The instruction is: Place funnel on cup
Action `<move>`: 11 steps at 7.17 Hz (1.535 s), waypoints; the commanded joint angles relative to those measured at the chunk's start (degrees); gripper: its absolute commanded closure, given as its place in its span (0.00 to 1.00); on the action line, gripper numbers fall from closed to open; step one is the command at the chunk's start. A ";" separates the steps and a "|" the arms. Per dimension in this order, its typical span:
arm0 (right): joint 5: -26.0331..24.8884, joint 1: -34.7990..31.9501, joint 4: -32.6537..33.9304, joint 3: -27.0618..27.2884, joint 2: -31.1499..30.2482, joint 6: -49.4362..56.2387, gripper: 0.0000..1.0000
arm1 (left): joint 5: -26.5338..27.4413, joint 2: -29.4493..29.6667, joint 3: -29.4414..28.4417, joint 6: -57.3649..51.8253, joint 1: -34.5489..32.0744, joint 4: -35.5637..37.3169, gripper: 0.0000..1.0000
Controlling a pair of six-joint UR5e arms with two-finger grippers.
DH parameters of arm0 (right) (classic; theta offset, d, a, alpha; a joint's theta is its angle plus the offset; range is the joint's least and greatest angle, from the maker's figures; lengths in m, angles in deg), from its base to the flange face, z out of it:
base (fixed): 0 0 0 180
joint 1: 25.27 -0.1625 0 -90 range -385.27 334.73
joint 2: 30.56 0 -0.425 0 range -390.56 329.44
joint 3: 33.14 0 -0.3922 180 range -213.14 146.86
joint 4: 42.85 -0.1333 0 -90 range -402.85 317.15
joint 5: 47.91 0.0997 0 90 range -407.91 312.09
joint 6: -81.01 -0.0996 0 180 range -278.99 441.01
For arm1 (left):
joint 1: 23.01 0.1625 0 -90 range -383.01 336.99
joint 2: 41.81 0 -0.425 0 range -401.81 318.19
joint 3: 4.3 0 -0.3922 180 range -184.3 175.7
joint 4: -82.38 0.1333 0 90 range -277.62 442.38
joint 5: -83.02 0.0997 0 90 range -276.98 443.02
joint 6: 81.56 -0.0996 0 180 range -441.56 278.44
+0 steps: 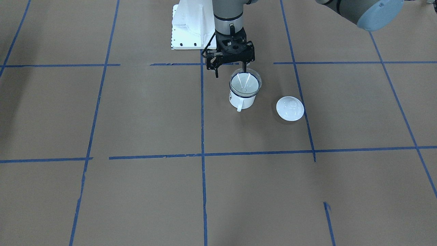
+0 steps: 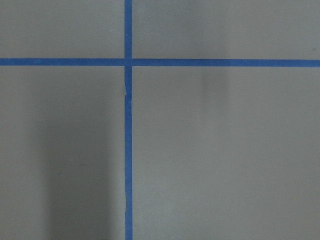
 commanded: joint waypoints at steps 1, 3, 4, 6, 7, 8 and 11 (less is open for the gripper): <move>0.00 0.00 0.00 0.00 0.00 0.00 0.00 | -1.94 -2.79 3.80 -0.83 -7.10 -5.82 0.00; 0.00 0.00 0.00 0.00 0.00 0.00 0.00 | -15.68 -6.64 4.87 -16.84 -21.91 -6.98 0.00; 0.00 0.00 0.00 0.00 0.00 0.00 0.00 | -19.41 -10.15 6.00 -26.14 -28.61 -6.89 0.00; 0.00 0.00 0.00 -0.09 0.00 0.00 0.00 | -26.72 -19.71 4.88 -49.15 -41.19 -6.98 0.00; 0.00 0.00 0.00 0.00 0.00 0.00 0.00 | -28.23 -23.68 3.39 -57.79 -45.95 -7.15 0.00; 0.00 0.00 0.00 -0.09 0.00 0.00 0.00 | -29.37 -26.51 1.90 -65.54 -50.60 -7.16 0.00; 0.00 0.00 0.00 0.00 0.00 0.00 0.00 | -33.25 -35.22 -6.25 -85.24 -60.91 -8.81 0.00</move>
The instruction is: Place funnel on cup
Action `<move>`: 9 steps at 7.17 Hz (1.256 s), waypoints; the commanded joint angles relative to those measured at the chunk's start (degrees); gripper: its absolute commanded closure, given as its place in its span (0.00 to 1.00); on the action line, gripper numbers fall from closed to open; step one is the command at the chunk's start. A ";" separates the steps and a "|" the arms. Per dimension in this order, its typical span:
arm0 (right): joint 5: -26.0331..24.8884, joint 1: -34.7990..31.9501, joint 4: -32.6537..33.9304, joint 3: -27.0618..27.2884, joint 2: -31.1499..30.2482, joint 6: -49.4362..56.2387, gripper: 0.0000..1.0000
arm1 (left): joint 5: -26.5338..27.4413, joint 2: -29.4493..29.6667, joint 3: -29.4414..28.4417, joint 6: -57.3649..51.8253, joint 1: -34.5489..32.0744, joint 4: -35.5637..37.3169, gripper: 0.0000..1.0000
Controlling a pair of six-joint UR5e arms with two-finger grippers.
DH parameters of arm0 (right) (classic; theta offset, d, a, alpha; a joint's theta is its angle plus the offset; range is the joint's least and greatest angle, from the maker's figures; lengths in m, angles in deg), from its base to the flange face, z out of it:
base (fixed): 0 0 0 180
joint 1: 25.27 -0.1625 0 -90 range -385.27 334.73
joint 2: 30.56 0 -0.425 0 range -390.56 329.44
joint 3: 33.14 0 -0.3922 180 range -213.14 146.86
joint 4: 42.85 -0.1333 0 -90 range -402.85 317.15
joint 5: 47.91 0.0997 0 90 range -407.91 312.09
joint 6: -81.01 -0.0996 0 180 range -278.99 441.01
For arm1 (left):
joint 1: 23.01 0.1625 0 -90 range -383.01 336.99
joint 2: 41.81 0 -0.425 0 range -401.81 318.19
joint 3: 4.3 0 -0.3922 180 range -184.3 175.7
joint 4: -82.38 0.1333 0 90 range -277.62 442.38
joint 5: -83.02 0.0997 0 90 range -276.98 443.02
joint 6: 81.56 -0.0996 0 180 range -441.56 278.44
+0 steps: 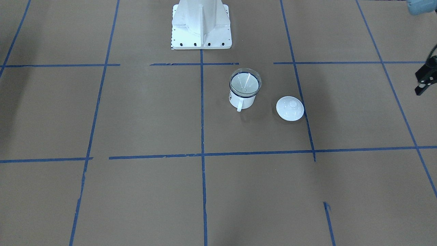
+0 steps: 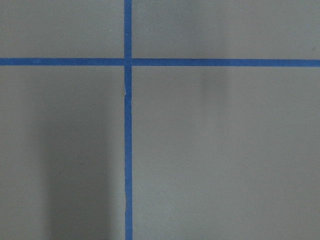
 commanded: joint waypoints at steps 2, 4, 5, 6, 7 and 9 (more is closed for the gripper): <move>0.00 0.00 0.00 0.05 0.00 0.00 0.00 | -2.71 -3.93 -12.57 -8.31 -7.09 -5.61 0.00; 0.00 0.00 0.00 0.05 0.00 0.00 0.00 | -5.70 -8.05 -20.12 -9.54 -7.20 -17.18 0.00; 0.00 0.00 0.00 0.05 0.00 0.00 0.00 | -5.80 -8.15 -21.39 -9.45 -7.20 -18.19 0.00; 0.00 0.00 0.00 -0.04 0.00 0.00 0.00 | -5.71 -8.16 -21.05 -9.36 -7.28 -17.77 0.00; 0.00 0.00 0.00 0.05 0.00 0.00 0.00 | -5.71 -8.16 -21.05 -9.36 -7.28 -17.59 0.00; 0.00 0.00 0.00 0.05 0.00 0.00 0.00 | -5.71 -8.16 -21.05 -9.19 -7.29 -17.59 0.00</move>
